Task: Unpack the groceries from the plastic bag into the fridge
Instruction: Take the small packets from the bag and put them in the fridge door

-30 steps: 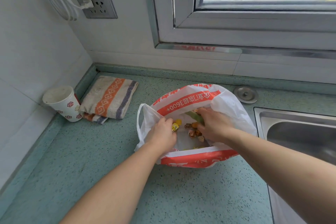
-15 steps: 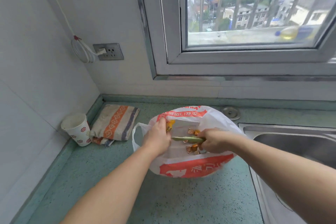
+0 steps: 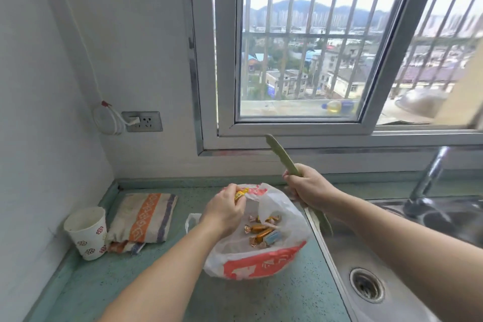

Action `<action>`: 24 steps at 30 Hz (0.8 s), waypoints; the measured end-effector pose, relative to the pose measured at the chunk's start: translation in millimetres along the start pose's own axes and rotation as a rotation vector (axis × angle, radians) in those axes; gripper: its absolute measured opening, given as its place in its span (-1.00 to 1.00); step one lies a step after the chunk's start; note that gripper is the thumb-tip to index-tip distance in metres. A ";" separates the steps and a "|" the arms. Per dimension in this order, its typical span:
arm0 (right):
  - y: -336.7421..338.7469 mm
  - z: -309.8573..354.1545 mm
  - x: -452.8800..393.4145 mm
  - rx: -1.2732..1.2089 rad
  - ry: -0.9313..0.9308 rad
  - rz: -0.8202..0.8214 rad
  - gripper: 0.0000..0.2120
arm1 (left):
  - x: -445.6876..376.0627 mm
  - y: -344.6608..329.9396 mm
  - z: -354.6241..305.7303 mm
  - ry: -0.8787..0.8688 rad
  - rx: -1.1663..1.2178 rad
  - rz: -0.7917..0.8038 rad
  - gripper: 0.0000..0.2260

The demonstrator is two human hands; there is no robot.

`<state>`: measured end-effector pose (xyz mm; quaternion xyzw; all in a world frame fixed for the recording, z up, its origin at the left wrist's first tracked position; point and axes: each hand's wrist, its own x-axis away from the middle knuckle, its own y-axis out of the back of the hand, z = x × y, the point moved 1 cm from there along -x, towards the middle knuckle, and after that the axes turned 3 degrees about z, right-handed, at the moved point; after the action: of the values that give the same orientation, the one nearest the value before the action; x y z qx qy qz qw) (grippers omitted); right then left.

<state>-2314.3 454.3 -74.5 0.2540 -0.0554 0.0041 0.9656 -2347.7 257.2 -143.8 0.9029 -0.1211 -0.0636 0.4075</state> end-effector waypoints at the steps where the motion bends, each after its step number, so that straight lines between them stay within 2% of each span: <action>1: 4.2 -2.2 9.4 0.035 -0.015 -0.021 -0.90 | 2.4 0.9 -5.5 -0.019 -0.007 0.009 -0.74; 6: 42.7 -18.7 73.9 0.075 -0.104 -0.131 -0.74 | 13.9 -8.2 -63.8 -0.156 -0.029 0.073 -0.78; 10: 96.6 -37.4 159.1 0.043 -0.166 -0.242 -0.68 | 36.1 -34.3 -132.0 -0.300 0.005 0.154 -0.80; 15: 169.7 -70.5 308.9 0.013 -0.289 -0.509 -0.66 | 89.5 -80.9 -244.9 -0.492 0.027 0.228 -0.79; 19: 207.9 -107.6 462.4 -0.015 -0.406 -0.760 -0.65 | 184.2 -143.2 -348.0 -0.686 0.063 0.302 -0.76; 24: 225.8 -136.9 679.3 -0.136 -0.527 -1.053 -0.65 | 350.1 -229.1 -469.5 -0.980 0.113 0.495 -0.78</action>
<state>-1633.0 704.4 -8.2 0.1775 -0.1601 -0.5422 0.8055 -1872.2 647.1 -11.8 0.7326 -0.5085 -0.3721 0.2573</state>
